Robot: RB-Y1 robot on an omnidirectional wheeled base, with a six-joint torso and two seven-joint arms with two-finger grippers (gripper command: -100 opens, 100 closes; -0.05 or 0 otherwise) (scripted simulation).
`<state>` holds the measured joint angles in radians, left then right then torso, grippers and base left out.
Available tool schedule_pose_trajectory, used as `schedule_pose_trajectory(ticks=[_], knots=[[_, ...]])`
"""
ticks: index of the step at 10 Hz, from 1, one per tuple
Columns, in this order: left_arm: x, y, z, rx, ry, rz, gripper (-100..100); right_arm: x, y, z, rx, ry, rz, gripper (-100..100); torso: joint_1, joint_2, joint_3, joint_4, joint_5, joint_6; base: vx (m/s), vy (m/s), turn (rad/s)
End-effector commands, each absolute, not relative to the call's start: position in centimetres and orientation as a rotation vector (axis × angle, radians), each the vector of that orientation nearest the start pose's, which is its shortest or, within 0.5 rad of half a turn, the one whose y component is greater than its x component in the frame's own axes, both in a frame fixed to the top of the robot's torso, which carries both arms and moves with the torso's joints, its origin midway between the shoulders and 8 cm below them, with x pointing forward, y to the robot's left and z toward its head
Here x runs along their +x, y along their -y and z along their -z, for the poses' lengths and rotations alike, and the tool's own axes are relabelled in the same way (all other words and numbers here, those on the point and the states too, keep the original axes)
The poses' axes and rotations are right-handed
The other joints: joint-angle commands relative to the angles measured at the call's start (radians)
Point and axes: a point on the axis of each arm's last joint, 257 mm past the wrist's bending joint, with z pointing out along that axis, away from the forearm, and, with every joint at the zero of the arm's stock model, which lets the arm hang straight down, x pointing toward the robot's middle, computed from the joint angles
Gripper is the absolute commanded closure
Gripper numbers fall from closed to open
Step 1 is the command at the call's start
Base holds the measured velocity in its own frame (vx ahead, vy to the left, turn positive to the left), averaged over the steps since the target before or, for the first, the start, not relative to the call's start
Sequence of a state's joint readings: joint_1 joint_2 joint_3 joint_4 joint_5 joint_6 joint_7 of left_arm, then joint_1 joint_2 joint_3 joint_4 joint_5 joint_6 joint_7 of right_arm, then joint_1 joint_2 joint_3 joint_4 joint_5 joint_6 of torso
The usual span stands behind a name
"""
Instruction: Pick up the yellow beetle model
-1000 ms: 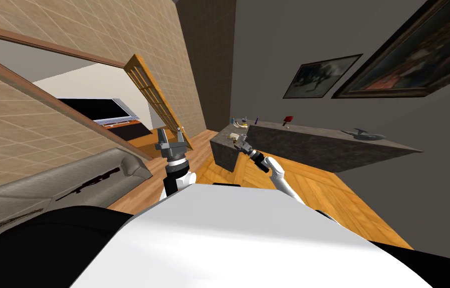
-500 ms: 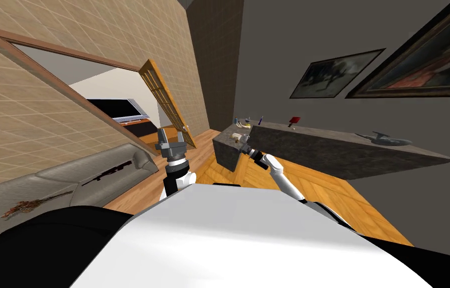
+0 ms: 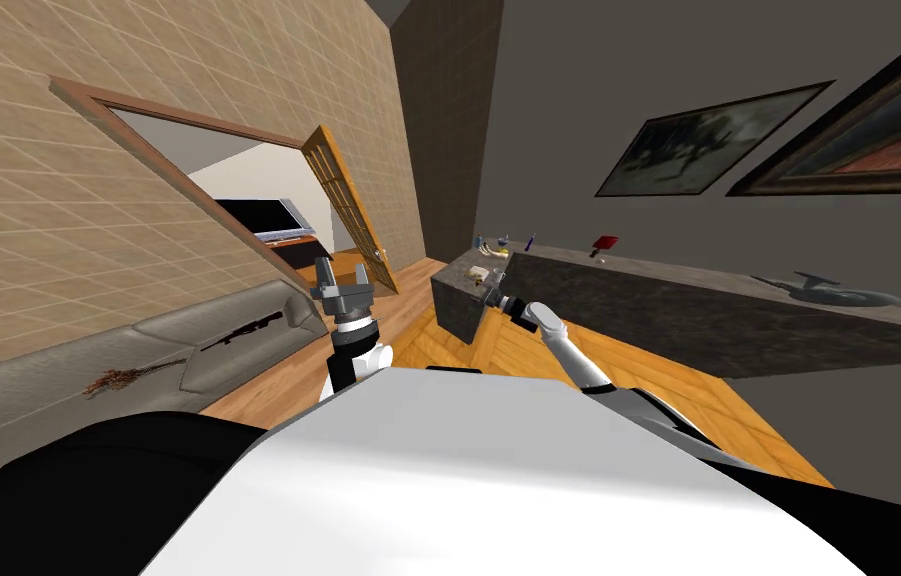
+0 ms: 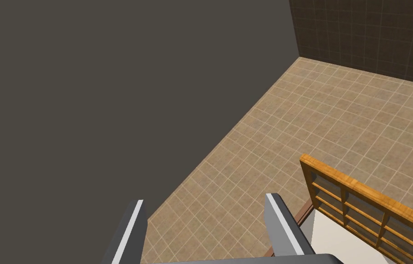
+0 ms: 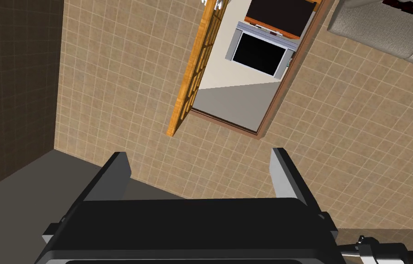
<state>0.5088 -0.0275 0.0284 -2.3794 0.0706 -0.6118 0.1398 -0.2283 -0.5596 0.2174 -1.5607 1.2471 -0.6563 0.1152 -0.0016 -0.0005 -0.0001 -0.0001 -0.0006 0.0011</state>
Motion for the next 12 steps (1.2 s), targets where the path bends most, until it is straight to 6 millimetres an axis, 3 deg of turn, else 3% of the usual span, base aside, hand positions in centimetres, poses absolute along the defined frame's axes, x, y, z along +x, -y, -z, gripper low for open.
schedule_pose_trajectory(ticks=[1,3,7,8,10,12], knots=[[29.6,-29.2,-8.3,-0.583,-0.371,1.485,0,51.4,12.0,19.0,-1.094,-1.374,-0.312,-100,0.0,0.0,0.0,0.0,0.0,0.0,-0.018,-0.006,0.224],[29.6,-29.2,-8.3,-0.583,-0.371,1.485,0,51.5,12.2,19.6,-1.122,-1.378,-0.281,-100,0.0,-0.001,0.0,0.0,0.0,0.0,-0.007,-0.009,0.033],[29.6,-29.2,-8.3,-0.583,-0.371,1.486,0,53.2,15.6,22.6,-1.314,-1.416,-0.12,-100,0.001,-0.002,-0.001,0.0,0.0,-0.001,0.0,-0.003,0.158],[29.6,-29.2,-8.3,-0.583,-0.371,1.485,0,53.9,17.4,23.5,-1.391,-1.43,-0.059,-100,0.0,-0.002,-0.001,0.0,0.0,0.0,0.011,-0.001,0.193],[29.6,-29.2,-8.3,-0.583,-0.371,1.485,0,54.0,17.8,23.9,-1.407,-1.435,-0.039,-100,0.001,-0.002,-0.001,0.0,0.0,0.0,0.009,-0.002,0.046],[29.6,-29.2,-8.3,-0.583,-0.371,1.485,0,55.2,21.8,25.3,-1.565,-1.453,0.094,-100,0.001,-0.002,-0.001,0.0,0.0,-0.001,0.027,0.003,0.25]])
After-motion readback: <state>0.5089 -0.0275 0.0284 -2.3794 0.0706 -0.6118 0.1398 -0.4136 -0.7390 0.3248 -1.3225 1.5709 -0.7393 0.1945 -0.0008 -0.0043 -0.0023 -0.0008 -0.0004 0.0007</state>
